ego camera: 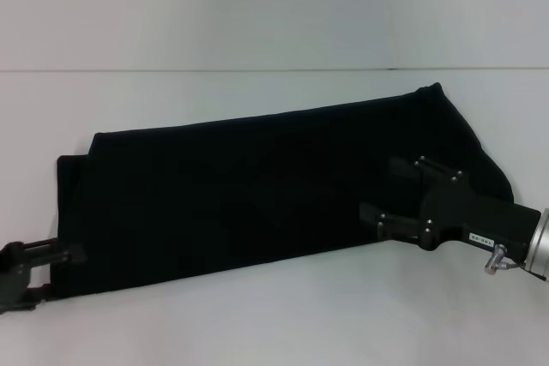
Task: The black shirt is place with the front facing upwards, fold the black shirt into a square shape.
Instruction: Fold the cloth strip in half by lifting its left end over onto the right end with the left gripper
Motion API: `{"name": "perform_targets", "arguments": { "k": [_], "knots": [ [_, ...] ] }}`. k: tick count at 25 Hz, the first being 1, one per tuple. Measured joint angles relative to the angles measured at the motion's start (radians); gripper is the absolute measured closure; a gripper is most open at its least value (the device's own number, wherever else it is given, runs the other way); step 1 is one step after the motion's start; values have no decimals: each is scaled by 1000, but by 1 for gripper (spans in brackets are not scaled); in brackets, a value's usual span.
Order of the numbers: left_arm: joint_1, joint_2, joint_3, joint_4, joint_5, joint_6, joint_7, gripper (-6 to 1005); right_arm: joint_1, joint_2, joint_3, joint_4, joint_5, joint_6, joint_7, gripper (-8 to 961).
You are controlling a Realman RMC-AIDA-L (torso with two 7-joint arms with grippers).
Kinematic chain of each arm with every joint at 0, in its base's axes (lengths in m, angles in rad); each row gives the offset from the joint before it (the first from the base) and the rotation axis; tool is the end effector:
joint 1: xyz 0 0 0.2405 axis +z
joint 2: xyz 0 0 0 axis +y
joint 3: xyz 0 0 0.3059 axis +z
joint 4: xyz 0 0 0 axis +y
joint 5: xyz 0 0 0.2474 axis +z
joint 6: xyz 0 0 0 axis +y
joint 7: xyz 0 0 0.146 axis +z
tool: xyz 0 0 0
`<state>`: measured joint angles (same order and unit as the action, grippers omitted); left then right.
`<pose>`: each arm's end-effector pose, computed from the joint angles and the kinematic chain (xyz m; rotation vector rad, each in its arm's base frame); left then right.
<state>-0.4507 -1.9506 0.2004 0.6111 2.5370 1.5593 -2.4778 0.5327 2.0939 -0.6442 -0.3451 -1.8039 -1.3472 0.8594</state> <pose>-0.4537 0.3197 0.0511 -1.6893 -2.2787 -0.5798 0.3435 0.3755 -0.0773 -2.5035 0.3805 0.7300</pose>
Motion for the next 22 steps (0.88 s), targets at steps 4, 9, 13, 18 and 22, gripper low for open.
{"name": "perform_targets", "arguments": {
  "k": [4,9,13,18,22],
  "knots": [
    [-45,-2,21,-36,0,-39,16,126,1,0,0,0,0,2,4,36],
    [-86,-1,40,-46,-1,-73,17,132,-1,0,0,-1,0,0,6,36],
    [-92,7,43,-47,0,-71,6,137,0,0,4,-1,0,-1,6,36],
    [-92,3,72,-40,0,-87,1,196,2,0,4,-1,0,9,6,36],
    [-98,-1,87,-39,1,-98,0,270,4,0,-3,-1,-10,22,7,36]
  ]
}}
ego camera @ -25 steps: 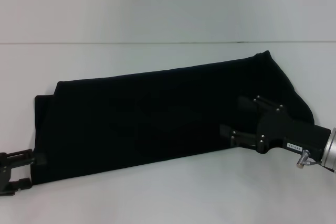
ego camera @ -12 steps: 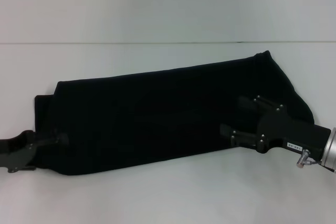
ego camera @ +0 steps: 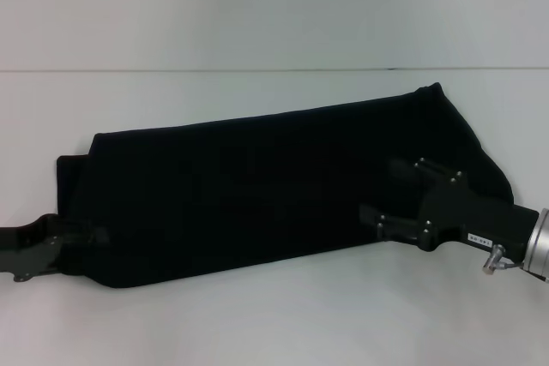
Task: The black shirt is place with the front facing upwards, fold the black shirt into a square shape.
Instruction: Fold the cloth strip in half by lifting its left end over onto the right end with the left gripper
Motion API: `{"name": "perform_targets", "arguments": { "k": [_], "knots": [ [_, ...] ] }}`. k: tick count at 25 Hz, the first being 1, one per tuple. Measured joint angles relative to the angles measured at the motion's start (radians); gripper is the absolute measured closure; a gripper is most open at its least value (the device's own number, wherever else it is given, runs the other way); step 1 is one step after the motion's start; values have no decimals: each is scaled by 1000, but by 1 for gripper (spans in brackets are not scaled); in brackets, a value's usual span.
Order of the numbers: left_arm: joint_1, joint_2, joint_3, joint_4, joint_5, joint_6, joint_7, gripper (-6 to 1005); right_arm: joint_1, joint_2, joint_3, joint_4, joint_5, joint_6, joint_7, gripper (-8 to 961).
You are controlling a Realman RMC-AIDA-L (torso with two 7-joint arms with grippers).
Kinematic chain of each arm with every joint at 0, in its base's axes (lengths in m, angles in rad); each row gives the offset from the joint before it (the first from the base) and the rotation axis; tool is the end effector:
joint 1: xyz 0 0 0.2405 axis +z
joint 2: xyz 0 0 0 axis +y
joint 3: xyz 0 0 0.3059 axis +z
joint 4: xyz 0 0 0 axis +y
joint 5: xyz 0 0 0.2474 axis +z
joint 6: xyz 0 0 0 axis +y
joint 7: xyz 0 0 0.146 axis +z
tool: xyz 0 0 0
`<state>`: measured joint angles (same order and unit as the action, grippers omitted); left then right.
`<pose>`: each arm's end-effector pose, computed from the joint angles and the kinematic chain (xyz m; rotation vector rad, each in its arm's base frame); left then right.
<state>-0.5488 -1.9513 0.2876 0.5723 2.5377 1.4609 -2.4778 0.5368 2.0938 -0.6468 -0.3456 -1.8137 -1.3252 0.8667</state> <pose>-0.4269 0.3677 0.0365 -1.8008 -2.1831 -0.4888 0.3450 0.3777 -0.0787 -2.5071 0.3907 0.7019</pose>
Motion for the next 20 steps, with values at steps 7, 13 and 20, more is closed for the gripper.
{"name": "perform_targets", "arguments": {
  "k": [7,13,20],
  "knots": [
    [-1,0,-4,1,-7,-8,2,487,-1,0,-45,6,-5,27,0,36],
    [-1,2,-1,1,-7,-15,4,834,0,0,-46,13,-3,32,-2,36],
    [-16,14,-8,2,-13,-21,28,913,0,0,-29,13,6,40,1,37]
  ]
}}
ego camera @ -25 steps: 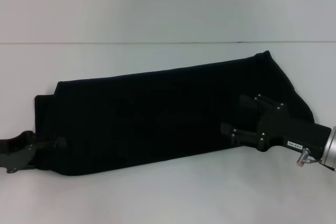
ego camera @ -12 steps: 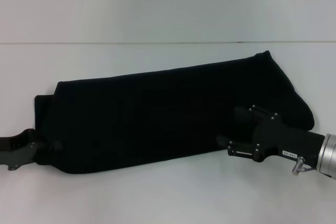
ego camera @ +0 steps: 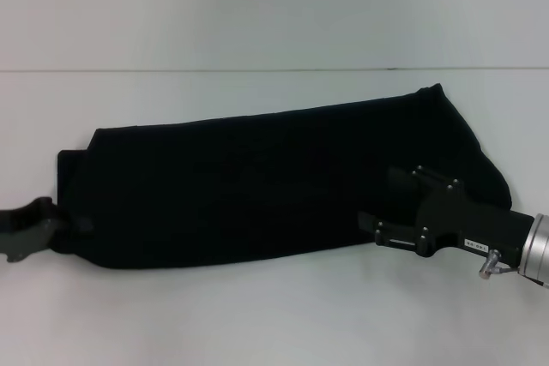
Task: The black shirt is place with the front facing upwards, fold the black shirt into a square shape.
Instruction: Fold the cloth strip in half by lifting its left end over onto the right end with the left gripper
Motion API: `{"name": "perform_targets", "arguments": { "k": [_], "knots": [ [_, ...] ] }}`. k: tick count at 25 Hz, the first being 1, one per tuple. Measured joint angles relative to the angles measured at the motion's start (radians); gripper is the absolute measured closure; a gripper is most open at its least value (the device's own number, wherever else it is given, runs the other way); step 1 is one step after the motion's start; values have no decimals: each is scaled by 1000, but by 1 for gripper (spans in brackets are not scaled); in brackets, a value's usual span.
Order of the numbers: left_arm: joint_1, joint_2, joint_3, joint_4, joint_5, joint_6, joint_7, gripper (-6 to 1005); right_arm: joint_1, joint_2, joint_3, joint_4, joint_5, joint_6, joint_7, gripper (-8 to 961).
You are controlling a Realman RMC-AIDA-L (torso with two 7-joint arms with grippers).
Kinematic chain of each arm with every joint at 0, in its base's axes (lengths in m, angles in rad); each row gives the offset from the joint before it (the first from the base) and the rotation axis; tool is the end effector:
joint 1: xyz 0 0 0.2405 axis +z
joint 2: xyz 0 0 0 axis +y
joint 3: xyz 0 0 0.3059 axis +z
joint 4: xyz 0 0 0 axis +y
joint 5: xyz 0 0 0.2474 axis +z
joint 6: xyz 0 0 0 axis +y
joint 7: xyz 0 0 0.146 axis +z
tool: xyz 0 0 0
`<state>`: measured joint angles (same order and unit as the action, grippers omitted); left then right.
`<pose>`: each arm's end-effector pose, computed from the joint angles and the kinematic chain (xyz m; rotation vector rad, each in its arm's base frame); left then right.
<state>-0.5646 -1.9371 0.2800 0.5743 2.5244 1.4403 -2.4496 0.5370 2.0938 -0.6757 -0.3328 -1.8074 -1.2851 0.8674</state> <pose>-0.4247 0.3792 0.0472 -1.8171 -2.1134 -0.5068 0.3487 0.3773 -0.0849 -2.5164 0.4110 0.6581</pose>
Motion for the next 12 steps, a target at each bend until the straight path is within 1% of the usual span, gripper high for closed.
{"name": "perform_targets", "arguments": {
  "k": [4,8,12],
  "knots": [
    [-15,26,0,14,-6,-14,2,915,0,0,1,0,0,0,0,37],
    [-25,52,0,39,-3,-66,-2,916,-2,0,5,0,3,0,1,37],
    [-29,60,-3,65,-5,-113,-7,917,-9,2,10,5,5,0,3,37]
  ]
}}
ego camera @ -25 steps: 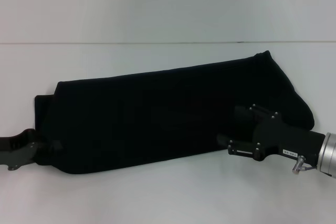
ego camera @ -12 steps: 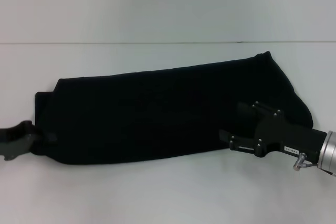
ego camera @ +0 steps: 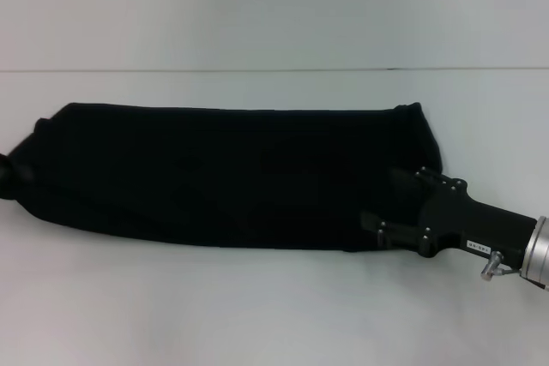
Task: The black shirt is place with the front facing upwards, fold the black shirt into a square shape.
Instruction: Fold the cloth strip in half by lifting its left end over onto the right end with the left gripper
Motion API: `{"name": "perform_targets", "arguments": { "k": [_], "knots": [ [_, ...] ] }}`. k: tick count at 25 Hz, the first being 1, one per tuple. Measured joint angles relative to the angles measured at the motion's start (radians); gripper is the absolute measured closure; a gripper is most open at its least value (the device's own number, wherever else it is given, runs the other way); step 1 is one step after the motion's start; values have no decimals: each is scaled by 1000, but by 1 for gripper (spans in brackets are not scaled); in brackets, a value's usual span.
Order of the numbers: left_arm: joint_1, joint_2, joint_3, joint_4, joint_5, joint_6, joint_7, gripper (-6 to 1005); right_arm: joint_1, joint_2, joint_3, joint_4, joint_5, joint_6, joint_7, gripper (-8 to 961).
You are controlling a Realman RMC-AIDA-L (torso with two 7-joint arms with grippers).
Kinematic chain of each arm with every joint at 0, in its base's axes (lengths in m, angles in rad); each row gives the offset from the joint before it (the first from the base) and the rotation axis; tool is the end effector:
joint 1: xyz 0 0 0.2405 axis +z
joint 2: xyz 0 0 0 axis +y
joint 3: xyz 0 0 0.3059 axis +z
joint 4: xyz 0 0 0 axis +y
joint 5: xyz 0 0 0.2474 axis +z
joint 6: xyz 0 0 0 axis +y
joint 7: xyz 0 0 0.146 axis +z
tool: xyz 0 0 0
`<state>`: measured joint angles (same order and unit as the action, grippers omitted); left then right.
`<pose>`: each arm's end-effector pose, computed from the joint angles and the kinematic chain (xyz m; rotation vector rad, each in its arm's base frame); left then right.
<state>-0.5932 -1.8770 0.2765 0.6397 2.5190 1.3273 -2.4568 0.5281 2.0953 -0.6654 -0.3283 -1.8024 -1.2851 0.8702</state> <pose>-0.4320 0.4123 0.1078 -1.7116 -1.9084 -0.4940 0.3520 0.3743 -0.0849 -2.5001 0.4373 0.6674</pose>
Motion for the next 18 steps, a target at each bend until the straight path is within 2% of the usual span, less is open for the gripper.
{"name": "perform_targets", "arguments": {
  "k": [8,13,18],
  "knots": [
    [-3,5,-62,-7,-27,-3,-11,920,-10,-1,21,20,0,8,1,37],
    [-15,4,-59,-9,-130,67,-29,926,-24,-2,25,25,0,26,1,37],
    [-86,1,-45,-13,-191,182,-41,927,-47,-3,52,34,0,28,1,37]
  ]
}}
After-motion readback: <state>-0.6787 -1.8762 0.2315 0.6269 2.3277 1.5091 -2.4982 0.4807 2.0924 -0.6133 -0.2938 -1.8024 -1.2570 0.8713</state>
